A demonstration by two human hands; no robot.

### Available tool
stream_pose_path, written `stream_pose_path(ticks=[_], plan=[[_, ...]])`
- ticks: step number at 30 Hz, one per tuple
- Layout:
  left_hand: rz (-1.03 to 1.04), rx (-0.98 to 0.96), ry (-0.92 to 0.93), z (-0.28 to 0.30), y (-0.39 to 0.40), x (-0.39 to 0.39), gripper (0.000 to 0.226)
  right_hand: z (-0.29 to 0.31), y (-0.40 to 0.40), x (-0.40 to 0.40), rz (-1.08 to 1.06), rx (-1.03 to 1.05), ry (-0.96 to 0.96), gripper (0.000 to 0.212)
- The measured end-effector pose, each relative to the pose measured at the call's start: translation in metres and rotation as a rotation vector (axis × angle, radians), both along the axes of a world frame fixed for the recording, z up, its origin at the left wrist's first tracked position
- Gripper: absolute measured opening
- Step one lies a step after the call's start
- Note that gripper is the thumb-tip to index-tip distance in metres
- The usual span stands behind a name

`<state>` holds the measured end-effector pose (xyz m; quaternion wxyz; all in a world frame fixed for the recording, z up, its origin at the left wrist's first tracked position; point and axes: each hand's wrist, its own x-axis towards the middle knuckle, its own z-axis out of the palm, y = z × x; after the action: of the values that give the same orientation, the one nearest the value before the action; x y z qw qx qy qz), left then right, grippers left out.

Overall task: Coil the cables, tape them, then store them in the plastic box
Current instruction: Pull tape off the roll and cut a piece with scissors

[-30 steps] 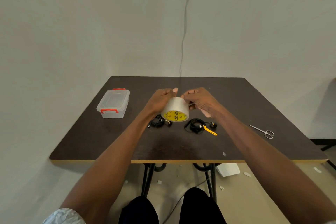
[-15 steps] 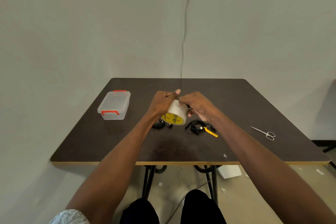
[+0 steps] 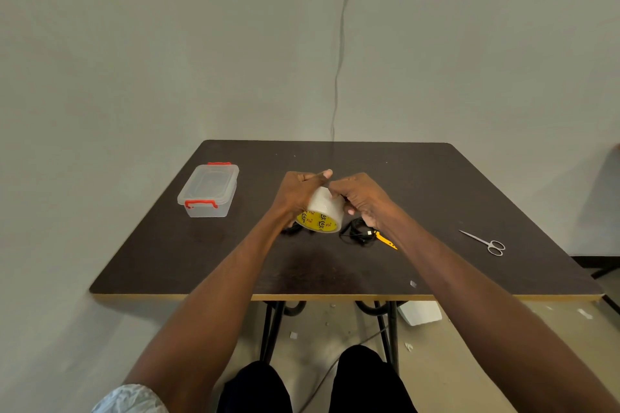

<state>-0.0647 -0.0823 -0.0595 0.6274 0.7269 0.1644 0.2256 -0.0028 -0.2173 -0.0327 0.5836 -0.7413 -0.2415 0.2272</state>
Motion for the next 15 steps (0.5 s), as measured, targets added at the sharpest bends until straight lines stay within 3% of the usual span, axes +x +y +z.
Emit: stream_pose_path(ticks=[2, 6, 9, 12, 15], plan=[[0.013, -0.010, 0.015, 0.001, -0.001, 0.002, 0.052, -0.007, 0.000, -0.001, -0.002, 0.010, -0.020, 0.025], [0.025, -0.074, 0.054, 0.004, -0.001, 0.004, 0.049, -0.006, -0.008, 0.000, 0.084, 0.025, -0.020, 0.025], [0.035, -0.266, 0.068, 0.002, 0.000, 0.001, 0.037, 0.001, -0.021, 0.012, 0.197, 0.021, -0.006, 0.022], [0.013, -0.478, 0.000, 0.002, 0.002, 0.002, 0.050, 0.002, -0.030, 0.026, 0.292, 0.088, 0.023, 0.022], [0.101, -0.315, -0.057, 0.010, 0.000, 0.007, 0.032, 0.001, -0.031, 0.023, 0.213, 0.209, 0.018, 0.024]])
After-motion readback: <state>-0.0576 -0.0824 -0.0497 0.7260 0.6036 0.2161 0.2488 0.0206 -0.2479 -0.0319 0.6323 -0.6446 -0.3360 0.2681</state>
